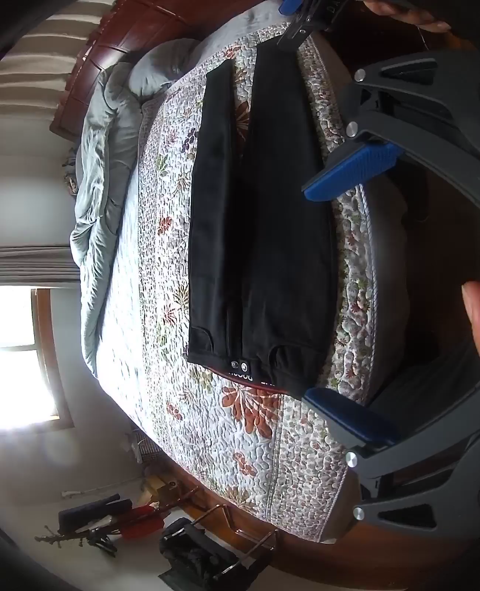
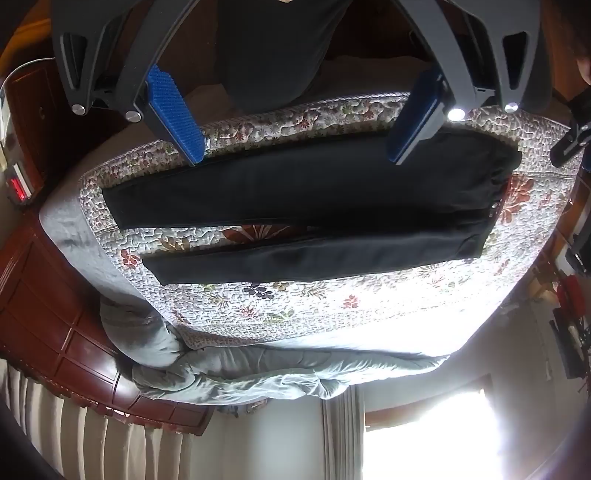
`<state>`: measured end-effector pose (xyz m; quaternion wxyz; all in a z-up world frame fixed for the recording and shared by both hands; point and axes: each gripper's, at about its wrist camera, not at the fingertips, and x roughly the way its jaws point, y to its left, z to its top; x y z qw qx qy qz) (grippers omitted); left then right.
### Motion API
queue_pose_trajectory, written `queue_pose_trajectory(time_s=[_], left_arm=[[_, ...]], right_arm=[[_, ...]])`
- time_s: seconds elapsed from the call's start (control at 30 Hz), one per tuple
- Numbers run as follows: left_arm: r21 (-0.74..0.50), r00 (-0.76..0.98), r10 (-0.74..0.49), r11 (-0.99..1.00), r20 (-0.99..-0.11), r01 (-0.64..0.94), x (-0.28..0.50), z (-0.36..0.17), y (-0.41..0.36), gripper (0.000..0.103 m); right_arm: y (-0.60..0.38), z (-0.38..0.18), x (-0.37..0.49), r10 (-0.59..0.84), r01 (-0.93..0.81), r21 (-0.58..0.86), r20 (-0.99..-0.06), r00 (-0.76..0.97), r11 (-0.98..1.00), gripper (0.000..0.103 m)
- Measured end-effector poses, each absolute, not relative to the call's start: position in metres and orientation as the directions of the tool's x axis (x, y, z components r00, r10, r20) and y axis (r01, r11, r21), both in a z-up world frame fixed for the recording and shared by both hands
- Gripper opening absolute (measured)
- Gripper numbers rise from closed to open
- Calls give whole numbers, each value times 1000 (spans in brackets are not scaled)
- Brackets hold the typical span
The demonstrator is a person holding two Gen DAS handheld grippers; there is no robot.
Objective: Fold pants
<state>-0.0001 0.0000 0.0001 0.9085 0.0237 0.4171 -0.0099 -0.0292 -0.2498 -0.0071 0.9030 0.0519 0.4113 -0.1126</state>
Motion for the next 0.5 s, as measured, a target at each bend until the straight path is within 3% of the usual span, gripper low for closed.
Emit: queue_pose_trajectory(time_s=[0.5], left_arm=[[40,654,6,998,-757,38,0,0,1,101]], right_arm=[[-250,-8,-30,-167,249,-3,-750,640,968,99]])
